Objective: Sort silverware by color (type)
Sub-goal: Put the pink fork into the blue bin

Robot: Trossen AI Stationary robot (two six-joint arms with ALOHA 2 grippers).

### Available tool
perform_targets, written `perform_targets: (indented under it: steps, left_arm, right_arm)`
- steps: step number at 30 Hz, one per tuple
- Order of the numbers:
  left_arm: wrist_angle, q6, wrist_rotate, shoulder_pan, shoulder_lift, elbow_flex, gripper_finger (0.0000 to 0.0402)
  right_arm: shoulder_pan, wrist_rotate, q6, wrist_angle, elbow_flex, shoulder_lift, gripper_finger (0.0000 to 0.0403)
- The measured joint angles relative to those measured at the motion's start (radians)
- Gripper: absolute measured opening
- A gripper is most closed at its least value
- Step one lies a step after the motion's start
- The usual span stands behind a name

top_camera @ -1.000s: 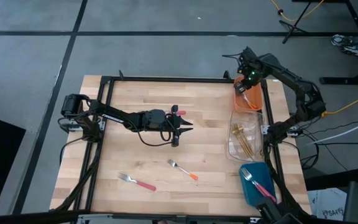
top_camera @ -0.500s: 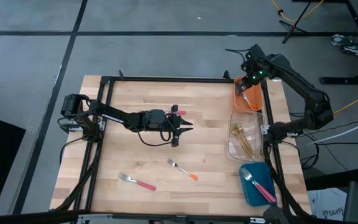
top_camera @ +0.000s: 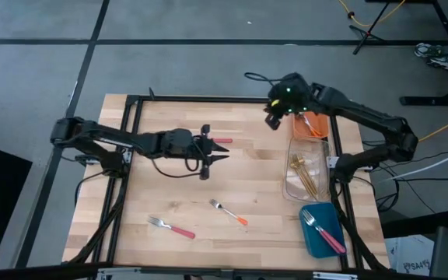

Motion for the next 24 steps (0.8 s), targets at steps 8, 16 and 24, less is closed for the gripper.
perform_targets:
  steps: [8, 16, 24]
  left_arm:
    - [-0.262, -0.025, -0.032, -0.038, -0.235, 0.000, 0.0077]
    - [-0.419, -0.078, -0.182, -0.062, -0.394, 0.000, 0.0077]
    - [-0.484, -0.098, -0.219, -0.063, -0.423, 0.000, 0.0077]
  right_arm:
    - [0.134, 0.001, 0.000, 0.284, 0.000, 0.007, 0.0079]
    - [0.199, -0.002, -0.004, 0.463, 0.000, 0.098, 0.0079]
    - [0.225, -0.009, -0.004, 0.678, 0.000, 0.253, 0.0079]
